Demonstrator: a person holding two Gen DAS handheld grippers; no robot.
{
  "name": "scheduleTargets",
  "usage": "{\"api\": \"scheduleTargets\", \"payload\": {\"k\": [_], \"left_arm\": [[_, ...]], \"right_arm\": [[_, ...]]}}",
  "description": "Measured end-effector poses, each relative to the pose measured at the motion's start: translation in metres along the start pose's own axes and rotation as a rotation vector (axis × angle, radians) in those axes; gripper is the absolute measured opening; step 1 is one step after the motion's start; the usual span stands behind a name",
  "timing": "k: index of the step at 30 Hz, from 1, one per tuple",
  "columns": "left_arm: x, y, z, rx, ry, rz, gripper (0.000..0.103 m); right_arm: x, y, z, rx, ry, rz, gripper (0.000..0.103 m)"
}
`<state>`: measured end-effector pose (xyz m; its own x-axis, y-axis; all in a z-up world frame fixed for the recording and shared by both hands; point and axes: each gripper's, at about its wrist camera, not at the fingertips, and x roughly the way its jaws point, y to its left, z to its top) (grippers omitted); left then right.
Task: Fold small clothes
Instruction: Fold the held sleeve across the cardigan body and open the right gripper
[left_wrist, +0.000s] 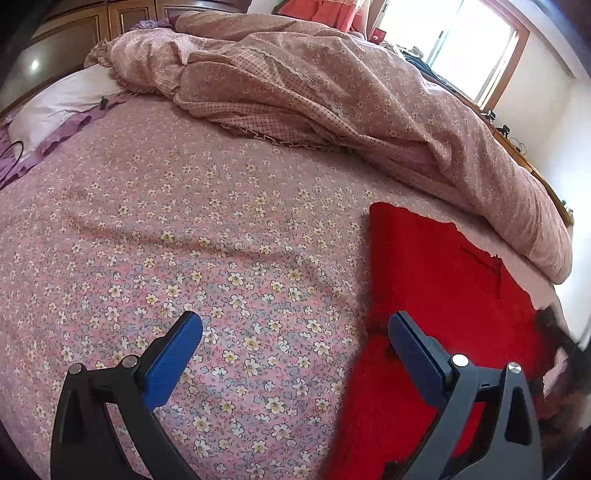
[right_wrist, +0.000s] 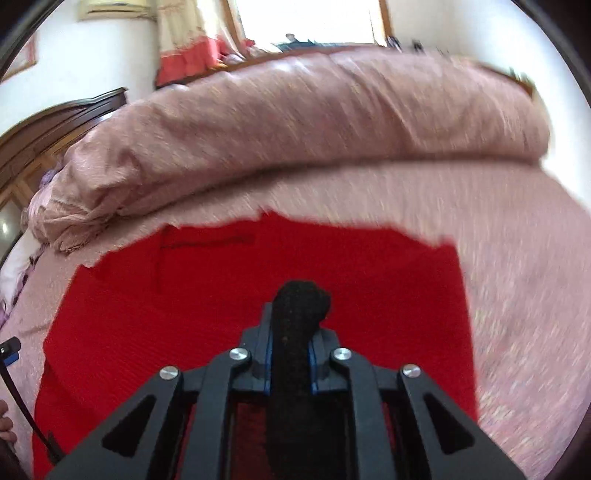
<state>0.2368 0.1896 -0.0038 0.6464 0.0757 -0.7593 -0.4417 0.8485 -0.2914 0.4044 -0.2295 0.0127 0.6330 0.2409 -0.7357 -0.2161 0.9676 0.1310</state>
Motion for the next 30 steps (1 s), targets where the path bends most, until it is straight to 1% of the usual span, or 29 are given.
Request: {"api": "scheduleTargets", "payload": {"k": [2,4,5,7,8,10,12,15,16,17,19,21,22,24,26,27,28,30], "left_arm": [[0.0,0.0,0.001,0.0,-0.005,0.002,0.098],[0.001,0.001,0.002,-0.001,-0.007,0.003,0.098],[0.001,0.001,0.002,-0.001,-0.006,0.004,0.098],[0.002,0.001,0.002,-0.003,-0.003,-0.001,0.098],[0.002,0.0,0.002,-0.001,-0.003,-0.004,0.098],[0.002,-0.001,0.002,0.007,-0.009,-0.001,0.098],[0.002,-0.002,0.001,0.015,-0.015,0.009,0.098],[0.002,-0.005,-0.001,0.027,-0.021,0.002,0.098],[0.002,-0.007,-0.002,0.036,-0.023,-0.003,0.098],[0.002,-0.01,-0.002,0.048,-0.025,-0.004,0.098],[0.0,-0.016,-0.003,0.082,-0.031,0.007,0.098],[-0.002,-0.019,-0.004,0.092,-0.038,0.008,0.098],[-0.003,-0.019,-0.004,0.089,-0.039,0.002,0.098],[-0.004,-0.018,-0.003,0.082,-0.04,0.0,0.098],[-0.004,-0.018,-0.003,0.08,-0.047,0.008,0.098],[-0.003,-0.018,-0.003,0.077,-0.047,0.011,0.098],[-0.001,-0.018,-0.003,0.075,-0.044,0.011,0.098],[0.001,-0.019,-0.004,0.075,-0.037,0.011,0.098]], "right_arm": [[-0.019,0.019,0.019,-0.042,-0.078,0.088,0.014],[-0.033,0.04,0.041,-0.077,-0.134,0.116,0.014],[-0.036,0.047,0.051,-0.08,-0.148,0.139,0.014],[-0.035,0.064,0.075,-0.054,-0.148,0.213,0.015],[-0.032,0.073,0.085,-0.037,-0.136,0.234,0.015],[-0.031,0.104,0.104,-0.004,-0.136,0.3,0.015],[-0.034,0.142,0.117,-0.001,-0.145,0.384,0.015],[-0.035,0.192,0.127,-0.013,-0.134,0.471,0.015],[-0.036,0.207,0.128,-0.024,-0.133,0.48,0.015],[-0.037,0.215,0.127,-0.028,-0.137,0.476,0.015],[-0.038,0.218,0.123,-0.032,-0.142,0.442,0.015],[-0.034,0.201,0.118,-0.026,-0.131,0.368,0.016],[-0.029,0.184,0.114,-0.02,-0.111,0.318,0.017],[-0.014,0.142,0.104,-0.024,-0.07,0.196,0.02],[0.01,0.091,0.085,-0.074,-0.012,0.026,0.022],[0.022,0.072,0.077,-0.1,0.015,-0.038,0.022],[0.041,0.047,0.063,-0.133,0.069,-0.132,0.022],[0.065,0.016,0.041,-0.164,0.168,-0.23,0.023]]}}
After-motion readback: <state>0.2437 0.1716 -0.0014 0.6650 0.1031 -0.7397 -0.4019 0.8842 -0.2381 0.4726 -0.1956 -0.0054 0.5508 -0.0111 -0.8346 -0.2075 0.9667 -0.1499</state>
